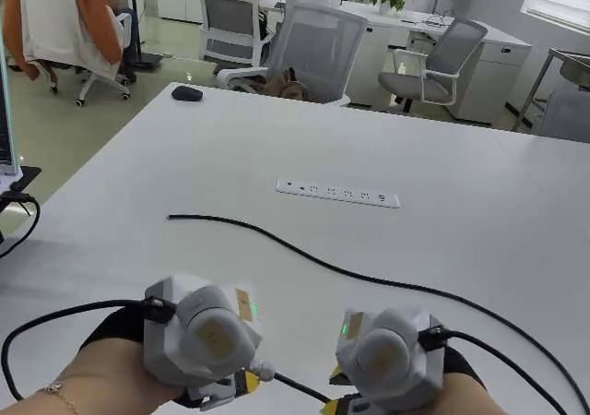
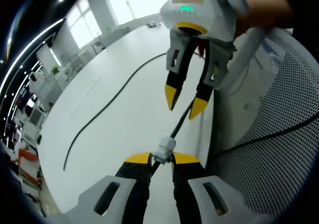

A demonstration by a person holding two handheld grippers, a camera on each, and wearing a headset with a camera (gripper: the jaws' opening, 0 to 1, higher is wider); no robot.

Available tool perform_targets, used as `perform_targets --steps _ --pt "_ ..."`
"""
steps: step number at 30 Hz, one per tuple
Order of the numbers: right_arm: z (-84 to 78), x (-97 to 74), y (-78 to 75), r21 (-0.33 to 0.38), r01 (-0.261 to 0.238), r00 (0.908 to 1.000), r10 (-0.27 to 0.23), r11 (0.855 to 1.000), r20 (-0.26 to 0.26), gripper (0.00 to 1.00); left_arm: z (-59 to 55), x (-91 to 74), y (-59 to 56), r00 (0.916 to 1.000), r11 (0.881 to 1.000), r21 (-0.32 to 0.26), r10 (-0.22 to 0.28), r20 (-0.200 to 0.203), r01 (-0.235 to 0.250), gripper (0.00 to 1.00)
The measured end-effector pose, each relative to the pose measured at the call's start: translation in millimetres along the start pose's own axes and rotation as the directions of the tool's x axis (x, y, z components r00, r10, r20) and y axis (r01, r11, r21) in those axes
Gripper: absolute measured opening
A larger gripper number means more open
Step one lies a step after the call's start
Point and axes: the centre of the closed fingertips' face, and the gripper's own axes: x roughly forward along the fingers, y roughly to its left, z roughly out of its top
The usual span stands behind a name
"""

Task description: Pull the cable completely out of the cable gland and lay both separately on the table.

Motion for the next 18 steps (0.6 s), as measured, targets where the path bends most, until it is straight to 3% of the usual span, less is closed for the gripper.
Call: perform_targets --steps 3,8,11,15,18 --pt "12.7 -0.1 10.0 -0.001 -0.045 0.9968 0.045 0.999 0.066 0.21 6.2 -0.4 -4.2 0.9997 1.0 0.011 -0.012 0.022 0.012 0.17" --pt "26.5 -1.5 22.2 0.021 -0.113 0.9851 0.109 0.993 0.133 0.19 10.2 0.6 -10.0 0.9984 0.999 0.012 -0.04 0.041 0.039 0.17" --pt "26.0 0.6 22.3 0.015 -0.106 0.9873 0.103 0.994 0.12 0.16 13.2 -1.1 -9.1 0.9973 0.999 -0.003 -0.043 0.06 0.043 0.17" --pt "16.4 1.8 18.6 -0.006 -0.076 0.9946 0.076 0.997 0.071 0.03 15.3 -0.6 -10.5 0.9956 0.998 -0.015 -0.053 0.078 0.054 0.17" --pt "10.1 1.9 14.7 -0.001 -0.063 0.9969 0.063 0.998 0.047 0.02 14.6 -1.0 -8.5 0.9966 0.999 -0.009 -0.042 0.071 0.043 0.17"
